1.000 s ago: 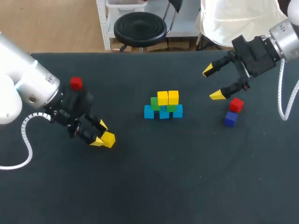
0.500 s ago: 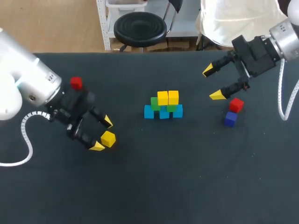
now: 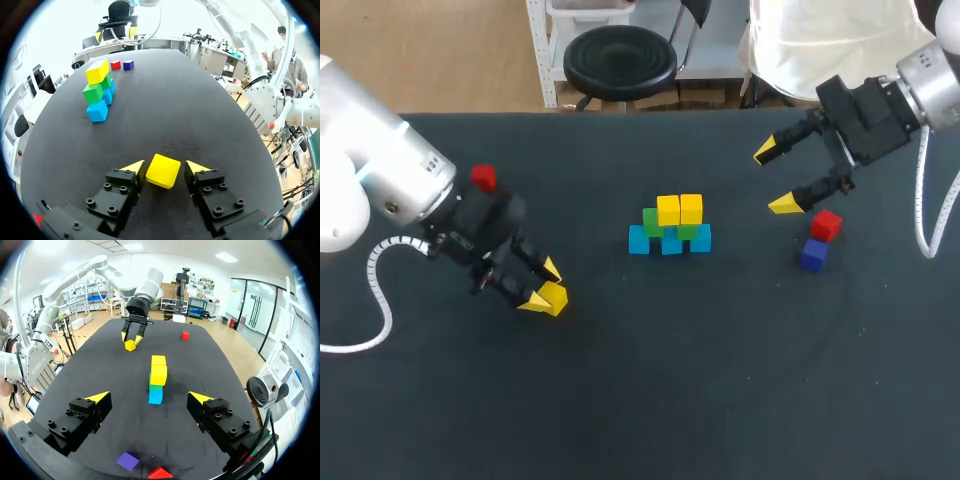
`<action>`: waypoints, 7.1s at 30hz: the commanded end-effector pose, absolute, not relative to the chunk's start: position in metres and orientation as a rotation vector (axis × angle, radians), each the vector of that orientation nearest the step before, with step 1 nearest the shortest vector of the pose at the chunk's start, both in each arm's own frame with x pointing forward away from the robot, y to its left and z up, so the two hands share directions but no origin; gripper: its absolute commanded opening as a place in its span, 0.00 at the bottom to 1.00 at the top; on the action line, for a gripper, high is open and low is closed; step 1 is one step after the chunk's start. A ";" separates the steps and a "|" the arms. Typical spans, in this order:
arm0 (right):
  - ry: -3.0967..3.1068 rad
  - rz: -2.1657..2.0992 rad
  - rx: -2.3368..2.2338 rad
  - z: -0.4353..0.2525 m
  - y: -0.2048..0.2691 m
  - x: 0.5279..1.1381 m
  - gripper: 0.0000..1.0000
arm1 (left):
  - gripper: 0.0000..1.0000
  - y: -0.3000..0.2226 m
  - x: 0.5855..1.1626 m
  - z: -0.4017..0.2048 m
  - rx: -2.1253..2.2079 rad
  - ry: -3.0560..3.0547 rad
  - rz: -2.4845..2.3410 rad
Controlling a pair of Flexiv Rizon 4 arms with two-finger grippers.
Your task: Place the blue cubes, place green cubes on the blue cubes, place the yellow cubes on the green cubes, then place the red cubes on the yellow cubes, and place purple cube on the red cubes.
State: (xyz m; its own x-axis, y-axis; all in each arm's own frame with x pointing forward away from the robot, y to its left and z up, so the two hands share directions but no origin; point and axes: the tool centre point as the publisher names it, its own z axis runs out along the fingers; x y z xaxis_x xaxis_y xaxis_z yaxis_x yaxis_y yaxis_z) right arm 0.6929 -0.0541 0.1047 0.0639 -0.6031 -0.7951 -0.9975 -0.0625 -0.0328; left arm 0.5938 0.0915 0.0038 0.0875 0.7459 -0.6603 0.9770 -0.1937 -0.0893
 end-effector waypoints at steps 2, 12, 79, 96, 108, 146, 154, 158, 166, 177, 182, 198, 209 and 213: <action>1.601 0.827 -1.734 0.104 -0.054 0.693 1.00 | 0.43 0.093 0.594 0.004 2.002 1.677 -0.855; 1.601 0.827 -1.734 0.104 -0.054 0.693 1.00 | 0.00 0.093 0.590 0.008 1.966 1.665 -0.839; 1.601 0.827 -1.734 0.104 -0.054 0.693 1.00 | 0.00 0.017 0.667 0.105 1.607 1.876 -0.674; 1.601 0.827 -1.734 0.104 -0.054 0.693 1.00 | 0.00 0.004 0.668 0.112 1.612 1.853 -0.664; 1.601 0.827 -1.734 0.104 -0.054 0.693 1.00 | 0.00 -0.005 0.682 0.109 1.672 1.825 -0.654; 1.601 0.827 -1.734 0.104 -0.054 0.693 1.00 | 0.00 -0.030 0.703 0.078 1.650 1.843 -0.708; 1.601 0.827 -1.734 0.104 -0.054 0.693 1.00 | 0.00 -0.034 0.702 0.077 1.643 1.840 -0.722; 1.601 0.827 -1.734 0.104 -0.054 0.693 1.00 | 0.00 -0.036 0.701 0.075 1.641 1.841 -0.728; 1.601 0.827 -1.734 0.104 -0.054 0.693 1.00 | 0.00 -0.041 0.702 0.076 1.647 1.832 -0.738; 1.601 0.827 -1.734 0.104 -0.054 0.693 1.00 | 0.00 -0.040 0.701 0.074 1.640 1.840 -0.739; 1.601 0.827 -1.734 0.104 -0.054 0.693 1.00 | 0.00 -0.040 0.701 0.074 1.636 1.842 -0.739; 1.601 0.827 -1.734 0.104 -0.054 0.693 1.00 | 0.00 -0.039 0.700 0.070 1.623 1.846 -0.743; 1.601 0.827 -1.734 0.104 -0.054 0.693 1.00 | 0.00 -0.037 0.702 0.068 1.622 1.853 -0.737; 1.601 0.827 -1.734 0.104 -0.054 0.693 1.00 | 0.00 -0.037 0.702 0.068 1.624 1.855 -0.734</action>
State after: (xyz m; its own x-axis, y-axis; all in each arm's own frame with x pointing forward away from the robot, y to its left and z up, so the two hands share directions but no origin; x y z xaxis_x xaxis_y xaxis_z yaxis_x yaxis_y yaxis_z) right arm 0.6929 -0.0541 0.1047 0.0639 -0.6031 -0.7951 -0.9975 -0.0625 -0.0328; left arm 0.7014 -0.0368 0.0681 -0.1088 0.6837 -0.7216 0.9924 0.1162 -0.0395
